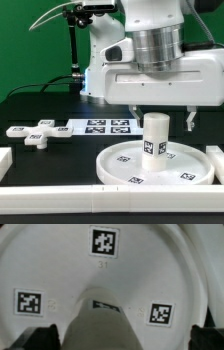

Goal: Assemble round table

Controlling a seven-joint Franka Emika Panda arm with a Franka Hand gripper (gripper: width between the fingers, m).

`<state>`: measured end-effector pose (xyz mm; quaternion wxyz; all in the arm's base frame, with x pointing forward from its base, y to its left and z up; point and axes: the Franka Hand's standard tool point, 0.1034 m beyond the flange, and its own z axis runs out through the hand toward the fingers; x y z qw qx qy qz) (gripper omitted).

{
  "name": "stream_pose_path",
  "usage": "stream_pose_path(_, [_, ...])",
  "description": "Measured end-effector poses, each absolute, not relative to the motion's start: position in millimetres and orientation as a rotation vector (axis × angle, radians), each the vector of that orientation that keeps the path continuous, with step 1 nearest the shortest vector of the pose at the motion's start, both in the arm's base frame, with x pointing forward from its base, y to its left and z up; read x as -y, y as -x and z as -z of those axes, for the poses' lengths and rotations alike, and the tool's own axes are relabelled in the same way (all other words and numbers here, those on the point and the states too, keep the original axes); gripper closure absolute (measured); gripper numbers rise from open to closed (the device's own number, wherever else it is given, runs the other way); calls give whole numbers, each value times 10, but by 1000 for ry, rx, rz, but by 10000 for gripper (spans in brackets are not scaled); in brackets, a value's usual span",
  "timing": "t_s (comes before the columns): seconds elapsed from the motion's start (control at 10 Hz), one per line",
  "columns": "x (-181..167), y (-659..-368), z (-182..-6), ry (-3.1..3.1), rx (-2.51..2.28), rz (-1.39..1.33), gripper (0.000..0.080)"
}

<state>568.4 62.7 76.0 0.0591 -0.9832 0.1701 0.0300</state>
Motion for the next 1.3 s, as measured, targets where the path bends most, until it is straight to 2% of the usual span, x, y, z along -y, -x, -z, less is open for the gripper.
stream_pose_path(0.4, [-611, -5683, -748, 3012, -170, -67, 150])
stream_pose_path(0.6, [-557, -5751, -758, 3037, 288, 1, 150])
stream_pose_path(1.3, [-531, -5774, -747, 2851, 1222, 12, 150])
